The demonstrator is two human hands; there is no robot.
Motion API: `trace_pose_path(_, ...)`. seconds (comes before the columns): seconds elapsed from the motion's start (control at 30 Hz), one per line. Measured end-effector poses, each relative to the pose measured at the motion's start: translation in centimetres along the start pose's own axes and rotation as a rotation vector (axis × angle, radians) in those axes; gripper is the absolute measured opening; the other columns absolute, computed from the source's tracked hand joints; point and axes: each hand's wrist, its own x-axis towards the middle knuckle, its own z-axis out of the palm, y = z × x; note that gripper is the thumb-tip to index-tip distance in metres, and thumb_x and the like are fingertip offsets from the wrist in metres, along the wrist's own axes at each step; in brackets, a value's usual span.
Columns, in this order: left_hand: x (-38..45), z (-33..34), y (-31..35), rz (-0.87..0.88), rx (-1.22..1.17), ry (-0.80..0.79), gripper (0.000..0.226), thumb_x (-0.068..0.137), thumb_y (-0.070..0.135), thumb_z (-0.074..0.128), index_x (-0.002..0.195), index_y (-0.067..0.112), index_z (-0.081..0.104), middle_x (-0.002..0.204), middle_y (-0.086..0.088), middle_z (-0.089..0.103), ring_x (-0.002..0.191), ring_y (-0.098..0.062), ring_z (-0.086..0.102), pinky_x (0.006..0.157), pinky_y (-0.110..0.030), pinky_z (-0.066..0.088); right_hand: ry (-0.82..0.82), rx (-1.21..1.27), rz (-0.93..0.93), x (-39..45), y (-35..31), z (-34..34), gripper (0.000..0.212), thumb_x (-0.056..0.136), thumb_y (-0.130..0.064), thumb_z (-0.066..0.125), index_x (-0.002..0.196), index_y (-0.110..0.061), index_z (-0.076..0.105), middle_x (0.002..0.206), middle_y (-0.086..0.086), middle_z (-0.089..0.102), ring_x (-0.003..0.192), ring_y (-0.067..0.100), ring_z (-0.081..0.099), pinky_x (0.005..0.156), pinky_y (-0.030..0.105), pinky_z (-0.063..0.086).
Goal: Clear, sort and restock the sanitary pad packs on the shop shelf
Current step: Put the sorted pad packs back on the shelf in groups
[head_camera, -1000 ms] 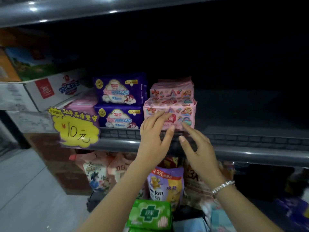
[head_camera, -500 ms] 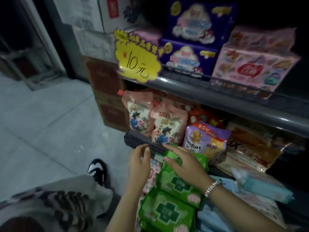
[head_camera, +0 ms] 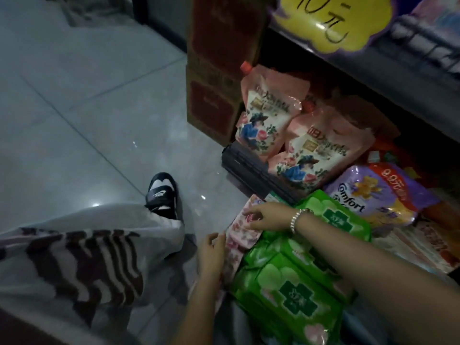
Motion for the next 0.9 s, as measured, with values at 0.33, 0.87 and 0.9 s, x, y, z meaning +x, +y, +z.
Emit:
trace_pose_path(0.33, 4.5, -0.5, -6.5, -0.239, -0.019, 0.128, 0.014, 0.071, 0.023, 0.081, 0.076, 0.018, 0.070, 0.081, -0.006, 0.072, 0.080, -0.027, 0.068, 0.079, -0.040, 0.056, -0.085, -0.232, 0.068, 11.0, 0.6, 1.9, 0.044, 0.090, -0.021, 0.064, 0.133, -0.027, 0.058, 0.126, 0.001, 0.063, 0.124, 0.019, 0.050, 0.105, 0.023, 0.034)
trace_pose_path(0.87, 6.4, -0.3, -6.1, -0.105, 0.274, 0.105, 0.024, 0.082, 0.004, 0.068, 0.059, 0.009, 0.067, 0.058, -0.003, 0.060, 0.057, -0.014, 0.051, 0.050, -0.015, 0.031, -0.020, -0.371, 0.008, 16.2, 2.3, 3.1, 0.032, 0.071, -0.039, 0.082, 0.062, -0.026, 0.055, 0.108, -0.001, 0.057, 0.110, 0.018, 0.048, 0.100, 0.032, 0.040)
trace_pose_path(0.9, 6.4, -0.4, -6.1, -0.113, 0.281, 0.110, 0.026, 0.082, 0.002, 0.066, 0.057, 0.008, 0.065, 0.058, -0.004, 0.060, 0.058, -0.016, 0.053, 0.054, -0.021, 0.036, -0.018, -0.354, 0.010, 16.0, 2.1, 2.8, 0.026, 0.074, -0.039, 0.080, 0.067, -0.026, 0.058, 0.108, -0.001, 0.062, 0.110, 0.016, 0.049, 0.100, 0.030, 0.036)
